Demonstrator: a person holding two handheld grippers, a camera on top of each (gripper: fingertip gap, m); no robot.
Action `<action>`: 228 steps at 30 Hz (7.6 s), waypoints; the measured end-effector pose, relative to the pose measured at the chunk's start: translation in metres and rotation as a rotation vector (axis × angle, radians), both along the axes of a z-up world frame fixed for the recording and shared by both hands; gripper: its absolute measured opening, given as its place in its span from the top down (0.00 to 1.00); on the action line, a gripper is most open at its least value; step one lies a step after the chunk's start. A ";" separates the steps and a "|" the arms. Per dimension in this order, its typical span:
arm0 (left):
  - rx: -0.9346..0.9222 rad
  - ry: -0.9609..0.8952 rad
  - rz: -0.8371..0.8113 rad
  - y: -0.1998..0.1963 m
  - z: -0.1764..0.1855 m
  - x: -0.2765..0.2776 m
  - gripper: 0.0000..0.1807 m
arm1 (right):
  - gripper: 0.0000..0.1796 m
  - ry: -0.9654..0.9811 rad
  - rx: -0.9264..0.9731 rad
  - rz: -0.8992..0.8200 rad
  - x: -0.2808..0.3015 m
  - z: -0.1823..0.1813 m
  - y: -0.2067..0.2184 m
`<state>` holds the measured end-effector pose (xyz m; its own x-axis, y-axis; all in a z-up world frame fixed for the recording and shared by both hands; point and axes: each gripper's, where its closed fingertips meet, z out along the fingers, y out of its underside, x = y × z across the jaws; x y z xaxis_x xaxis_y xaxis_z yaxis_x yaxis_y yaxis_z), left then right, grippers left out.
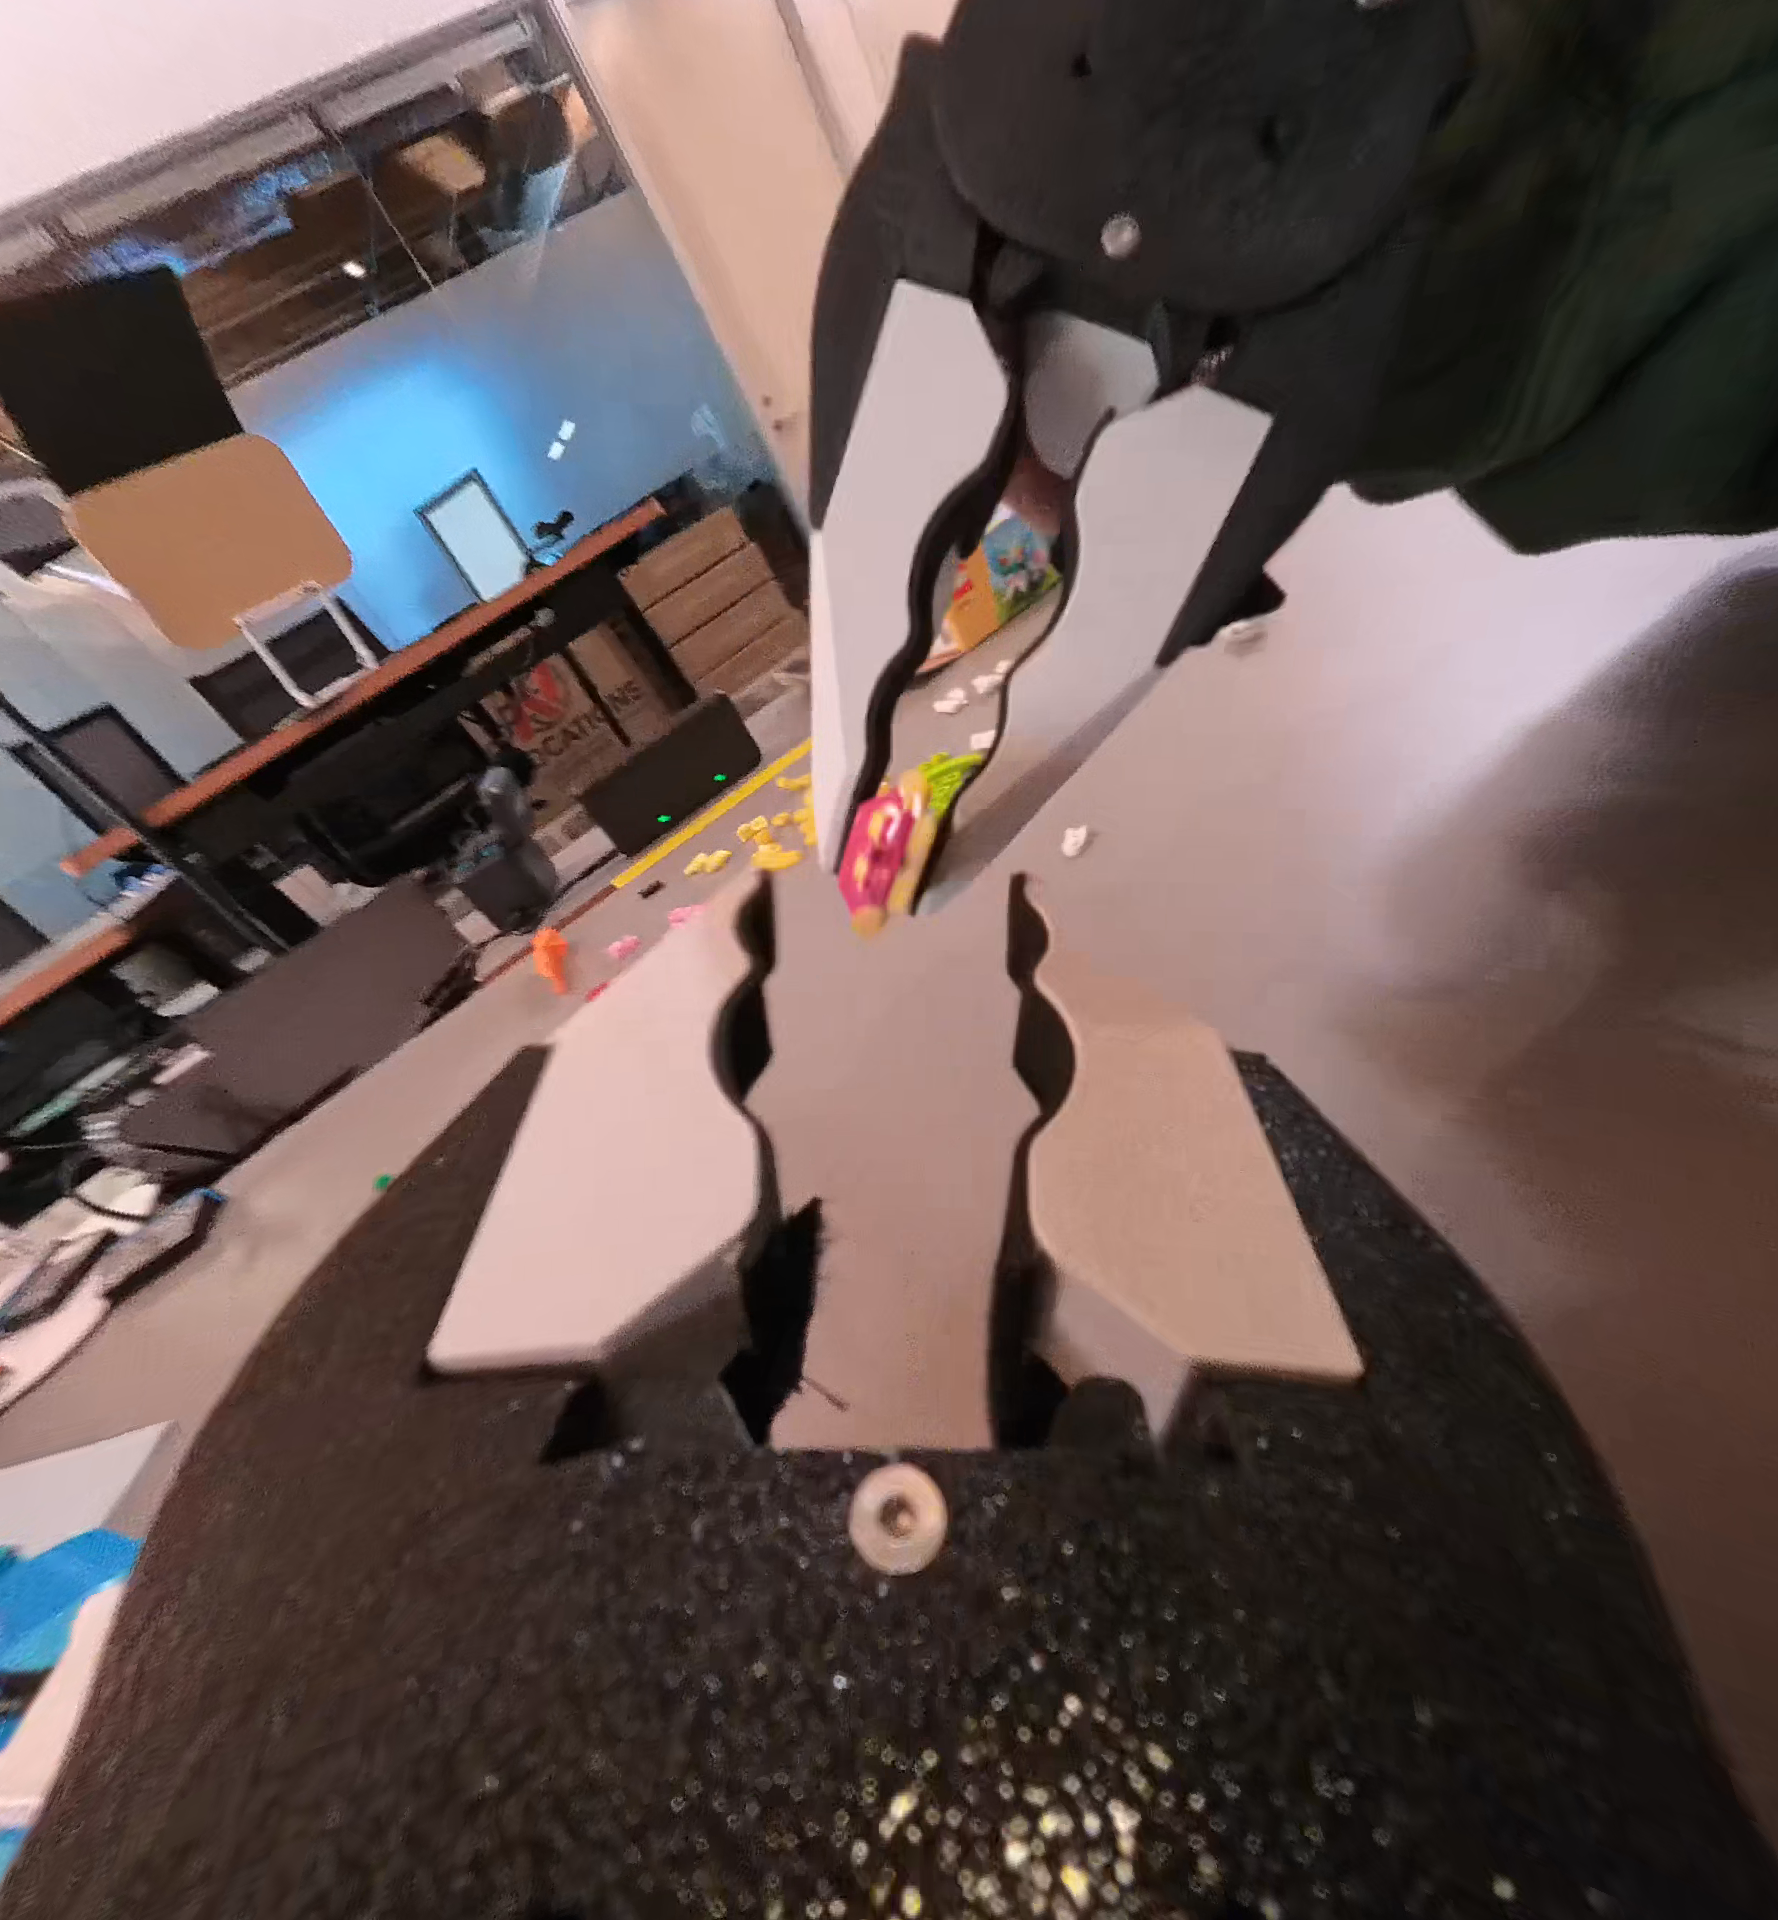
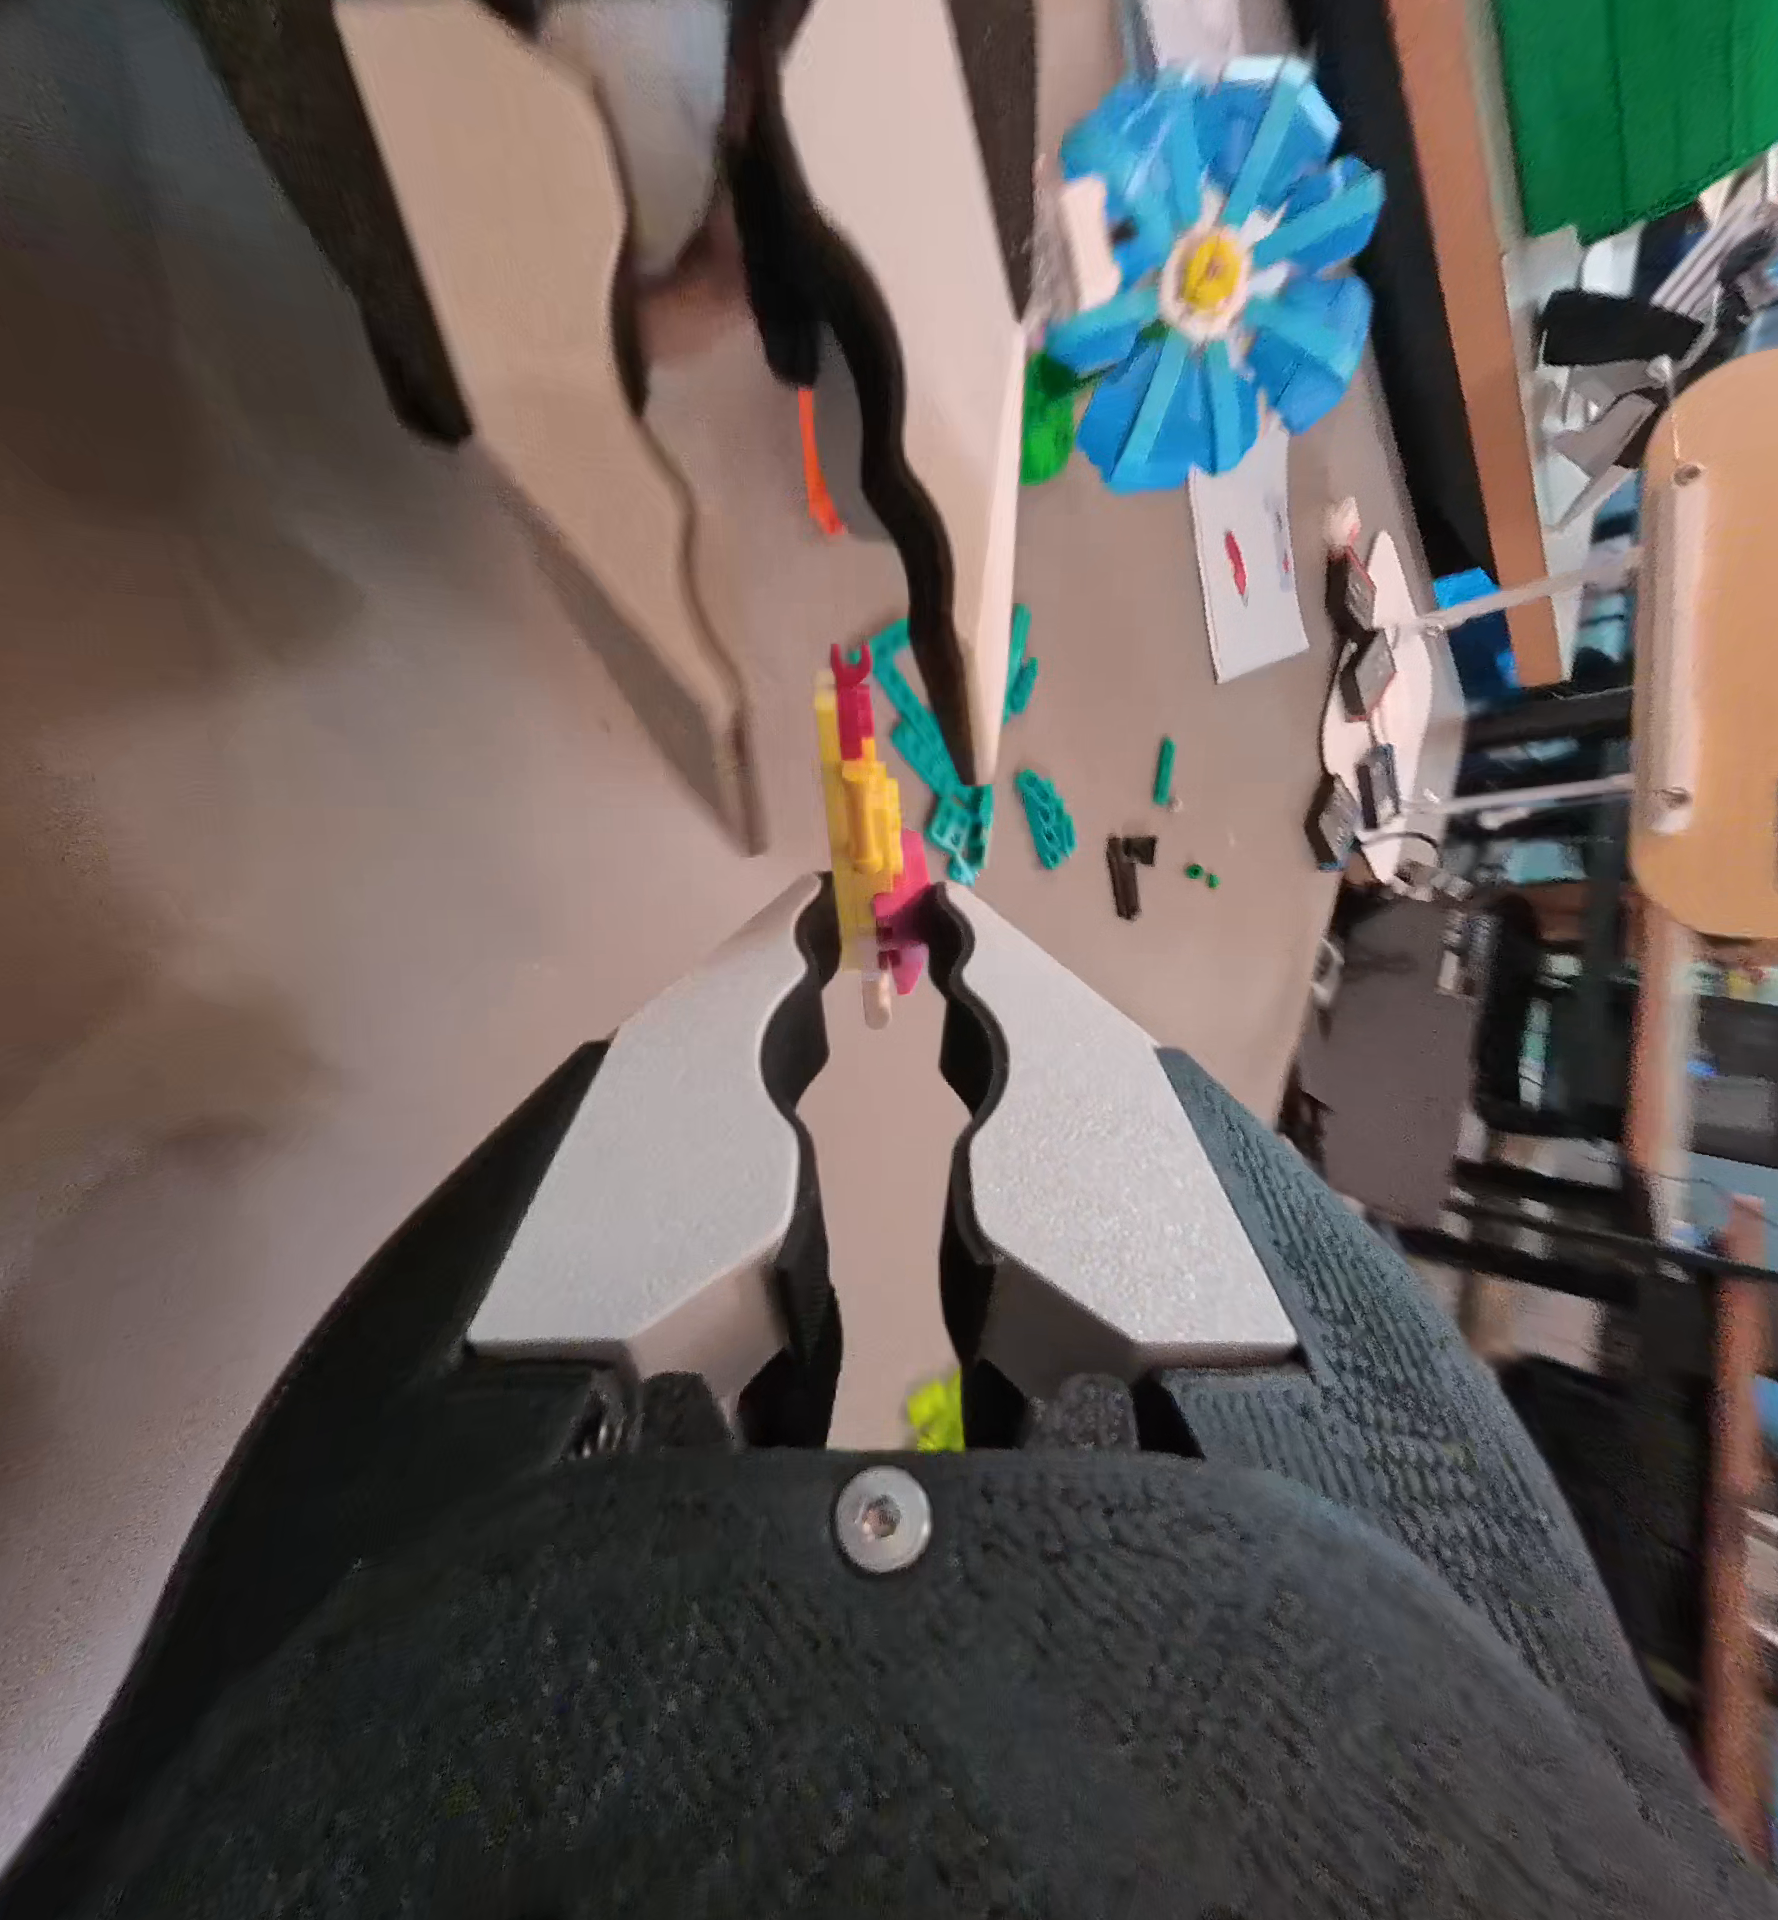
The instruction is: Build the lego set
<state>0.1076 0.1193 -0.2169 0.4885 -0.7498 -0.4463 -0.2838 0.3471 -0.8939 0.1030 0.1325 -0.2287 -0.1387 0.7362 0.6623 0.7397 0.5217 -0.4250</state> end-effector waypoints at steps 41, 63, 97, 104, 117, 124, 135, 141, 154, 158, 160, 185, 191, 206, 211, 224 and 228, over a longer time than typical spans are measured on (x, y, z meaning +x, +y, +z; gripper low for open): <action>-0.406 -0.533 -0.409 -0.028 0.046 0.004 0.96 | 0.91 1.015 -0.989 0.330 -0.018 0.072 -0.044; -0.246 -0.527 -0.366 -0.033 0.057 0.000 0.98 | 0.92 1.072 -0.880 0.382 -0.007 0.083 -0.046; -0.047 -0.420 -0.334 -0.048 0.067 0.009 0.88 | 0.92 0.835 -0.740 0.461 -0.003 0.073 -0.059; -0.017 -0.443 -0.338 -0.051 0.071 0.004 0.92 | 0.92 0.800 -0.705 0.444 -0.003 0.071 -0.059; -0.064 -0.412 -0.336 -0.048 0.066 0.004 0.89 | 0.92 0.672 -0.489 0.375 -0.006 0.062 -0.056; -0.044 -0.351 -0.293 -0.044 0.062 0.003 0.91 | 0.92 0.580 -0.346 0.328 -0.011 0.060 -0.056; 0.034 -0.283 -0.222 -0.040 0.060 0.000 0.92 | 0.92 0.569 -0.331 0.291 -0.014 0.058 -0.052; 0.035 -0.248 -0.208 -0.039 0.056 0.000 0.93 | 0.92 0.553 -0.364 0.283 -0.013 0.054 -0.051; -0.169 -0.492 -0.335 -0.040 0.071 -0.007 0.91 | 0.92 0.960 -0.671 0.408 -0.001 0.089 -0.046; -0.194 -0.519 -0.346 -0.039 0.073 -0.005 0.92 | 0.92 0.981 -0.724 0.430 -0.001 0.089 -0.049; -0.206 -0.528 -0.348 -0.038 0.073 -0.006 0.96 | 0.92 0.991 -0.747 0.440 -0.002 0.089 -0.051; -0.116 -0.452 -0.338 -0.043 0.074 0.001 0.86 | 0.92 0.939 -0.747 0.451 -0.003 0.081 -0.054; -0.099 -0.431 -0.319 -0.041 0.072 0.000 0.92 | 0.92 0.845 -0.634 0.416 -0.011 0.071 -0.055; -0.011 -0.277 -0.258 -0.034 0.056 -0.007 0.91 | 0.92 0.449 -0.085 0.206 -0.024 0.055 -0.045; 0.001 -0.265 -0.233 -0.032 0.055 -0.010 0.92 | 0.92 0.409 -0.040 0.167 -0.028 0.054 -0.043; -0.188 -0.361 -0.137 -0.009 0.049 -0.010 0.69 | 0.92 0.394 0.126 -0.022 -0.011 0.052 0.002; -0.264 -0.388 -0.063 0.005 0.044 -0.007 0.70 | 0.92 0.299 0.435 -0.168 -0.003 0.056 0.031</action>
